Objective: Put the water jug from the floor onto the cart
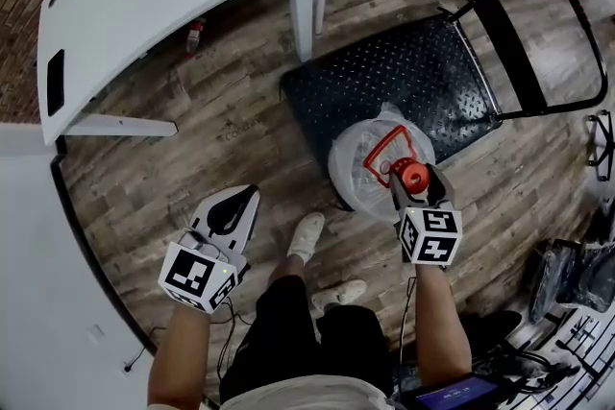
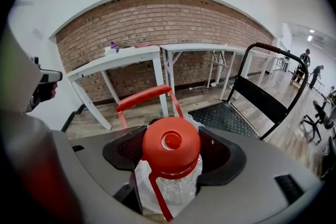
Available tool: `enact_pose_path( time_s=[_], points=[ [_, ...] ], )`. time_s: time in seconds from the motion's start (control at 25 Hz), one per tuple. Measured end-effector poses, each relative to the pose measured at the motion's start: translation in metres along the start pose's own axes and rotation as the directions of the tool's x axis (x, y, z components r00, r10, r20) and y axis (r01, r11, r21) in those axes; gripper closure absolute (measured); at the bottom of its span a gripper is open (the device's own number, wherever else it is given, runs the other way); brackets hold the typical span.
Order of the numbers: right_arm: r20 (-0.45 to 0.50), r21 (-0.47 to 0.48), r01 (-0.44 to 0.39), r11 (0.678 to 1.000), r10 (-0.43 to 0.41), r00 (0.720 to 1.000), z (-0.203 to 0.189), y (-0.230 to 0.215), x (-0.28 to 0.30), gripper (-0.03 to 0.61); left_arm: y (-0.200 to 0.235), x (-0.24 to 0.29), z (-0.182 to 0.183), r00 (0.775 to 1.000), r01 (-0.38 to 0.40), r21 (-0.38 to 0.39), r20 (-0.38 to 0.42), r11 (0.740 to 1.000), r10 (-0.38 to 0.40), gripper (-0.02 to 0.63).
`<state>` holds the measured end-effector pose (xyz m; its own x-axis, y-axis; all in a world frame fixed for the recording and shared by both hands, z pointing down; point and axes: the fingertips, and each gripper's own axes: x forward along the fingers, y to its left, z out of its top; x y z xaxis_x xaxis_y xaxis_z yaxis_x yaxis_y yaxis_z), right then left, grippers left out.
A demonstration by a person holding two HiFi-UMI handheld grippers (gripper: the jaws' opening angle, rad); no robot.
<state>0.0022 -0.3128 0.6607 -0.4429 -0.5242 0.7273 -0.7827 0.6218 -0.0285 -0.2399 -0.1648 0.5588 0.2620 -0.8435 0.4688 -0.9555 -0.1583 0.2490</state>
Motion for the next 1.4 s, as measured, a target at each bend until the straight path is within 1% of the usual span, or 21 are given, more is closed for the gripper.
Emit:
enact_pose_path(
  time_s=[0.16,0.32,0.44,0.8,0.96,1.12,1.28,1.4],
  points=[
    [0.001,-0.015,-0.002,1.0,0.002,1.0,-0.006,0.002,0.008,0.267,-0.001,0.003,-0.005,1.0,0.01,-0.009,-0.009,1.0,-0.01,0.614],
    [0.003,-0.023,-0.007,1.0,0.007,1.0,-0.004,0.005,0.014,0.267,-0.008,0.004,-0.008,0.999,0.038,-0.004,-0.012,0.999,-0.038,0.614],
    [0.002,-0.034,-0.01,0.999,0.01,1.0,-0.002,0.009,0.017,0.267,-0.012,0.004,-0.007,0.999,0.045,-0.01,-0.011,0.999,-0.045,0.614],
    [0.026,-0.026,-0.022,0.999,0.023,0.999,0.004,0.013,0.02,0.265,-0.019,0.002,-0.013,0.997,0.073,-0.007,-0.03,0.997,-0.073,0.614],
    [0.082,-0.028,-0.033,0.999,0.035,0.996,0.016,0.013,0.005,0.265,-0.024,0.002,-0.013,0.995,0.089,0.001,-0.034,0.996,-0.089,0.614],
    [0.158,0.027,-0.044,0.999,0.039,0.987,0.038,0.006,-0.023,0.265,-0.028,0.006,-0.001,0.993,0.115,0.008,-0.02,0.993,-0.115,0.614],
    [0.291,0.091,-0.099,0.991,0.069,0.954,0.064,0.002,-0.069,0.265,-0.038,0.012,0.017,0.987,0.159,0.031,-0.002,0.987,-0.159,0.614],
    [0.353,0.124,-0.095,0.988,0.046,0.935,0.076,-0.005,-0.105,0.265,-0.045,0.017,0.035,0.981,0.191,0.043,0.018,0.981,-0.191,0.614]
  ],
)
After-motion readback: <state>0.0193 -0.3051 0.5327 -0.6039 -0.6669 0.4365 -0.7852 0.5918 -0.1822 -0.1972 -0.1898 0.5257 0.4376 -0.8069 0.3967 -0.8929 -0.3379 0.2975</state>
